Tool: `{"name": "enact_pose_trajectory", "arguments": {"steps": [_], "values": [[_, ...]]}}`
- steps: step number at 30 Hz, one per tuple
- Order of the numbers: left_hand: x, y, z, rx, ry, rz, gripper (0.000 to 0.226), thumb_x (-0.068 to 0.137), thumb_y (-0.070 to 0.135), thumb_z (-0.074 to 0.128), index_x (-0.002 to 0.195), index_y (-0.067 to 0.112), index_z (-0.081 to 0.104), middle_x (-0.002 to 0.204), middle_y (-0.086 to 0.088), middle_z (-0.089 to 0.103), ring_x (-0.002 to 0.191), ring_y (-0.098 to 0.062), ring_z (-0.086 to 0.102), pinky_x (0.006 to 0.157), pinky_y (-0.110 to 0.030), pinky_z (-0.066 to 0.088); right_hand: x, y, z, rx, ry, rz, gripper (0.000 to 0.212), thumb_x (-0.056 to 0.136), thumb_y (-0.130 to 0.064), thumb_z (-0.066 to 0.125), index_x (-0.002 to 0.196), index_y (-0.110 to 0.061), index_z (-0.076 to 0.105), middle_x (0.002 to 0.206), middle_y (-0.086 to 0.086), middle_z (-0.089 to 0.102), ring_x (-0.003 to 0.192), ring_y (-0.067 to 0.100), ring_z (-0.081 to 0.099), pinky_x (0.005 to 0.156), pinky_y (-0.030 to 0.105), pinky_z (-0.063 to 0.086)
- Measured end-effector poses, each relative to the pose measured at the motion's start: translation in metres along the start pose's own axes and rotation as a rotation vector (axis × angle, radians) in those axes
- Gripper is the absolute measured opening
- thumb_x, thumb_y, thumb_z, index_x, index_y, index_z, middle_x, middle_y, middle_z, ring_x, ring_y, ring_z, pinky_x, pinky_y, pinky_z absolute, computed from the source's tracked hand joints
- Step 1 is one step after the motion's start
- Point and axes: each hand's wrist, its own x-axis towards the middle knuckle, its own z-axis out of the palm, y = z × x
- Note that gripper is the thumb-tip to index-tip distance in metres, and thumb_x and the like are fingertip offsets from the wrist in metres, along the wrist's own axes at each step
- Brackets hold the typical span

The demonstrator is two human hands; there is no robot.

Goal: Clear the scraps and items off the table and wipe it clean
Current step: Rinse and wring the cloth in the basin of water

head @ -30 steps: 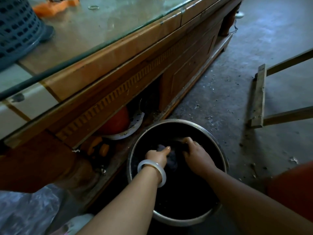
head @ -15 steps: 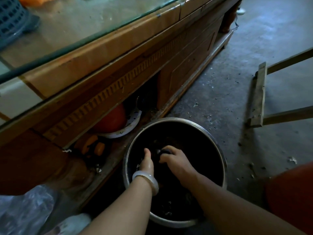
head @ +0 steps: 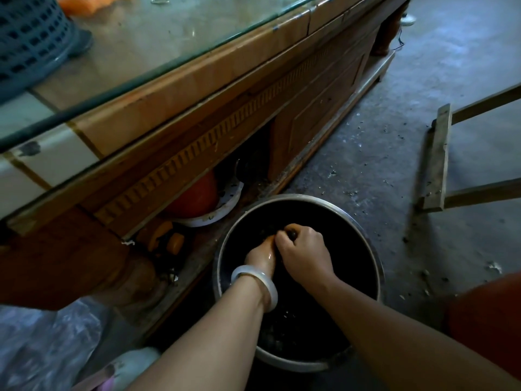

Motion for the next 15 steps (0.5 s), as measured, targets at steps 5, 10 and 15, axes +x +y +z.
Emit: {"name": "enact_pose_trajectory", "arguments": {"steps": [5,10,15], "values": [[-0.007,0.01,0.004,-0.028,0.05,-0.169,0.03,0.07,0.04,0.061,0.083,0.013,0.065,0.094,-0.011,0.067,0.094,-0.033,0.062,0.093,-0.042,0.048,0.014,0.03,-0.01,-0.269,0.027,0.044,0.027,0.096,-0.043,0.049,0.086,-0.022,0.062,0.088,-0.001,0.064,0.091,0.025,0.063,0.067,0.032,0.041],[0.008,-0.001,-0.01,0.065,0.113,-0.107,0.023,0.086,0.015,0.063,0.109,0.017,0.056,0.11,-0.006,0.058,0.084,-0.02,0.055,0.076,-0.034,0.044,0.015,0.063,-0.01,-0.393,-0.1,0.084,0.057,0.093,-0.049,0.057,0.143,-0.031,0.036,0.143,0.007,0.035,0.133,0.026,0.036,0.101,0.044,0.044],[0.011,-0.017,-0.01,0.04,0.131,-0.295,0.062,0.094,0.013,0.052,0.147,0.029,0.022,0.153,-0.013,0.013,0.126,-0.033,0.039,0.093,-0.038,0.039,-0.002,0.07,0.009,-0.458,-0.33,0.272,0.084,0.09,-0.06,0.056,0.155,-0.042,0.005,0.16,0.013,-0.012,0.148,0.035,-0.009,0.117,0.059,0.013]]}}
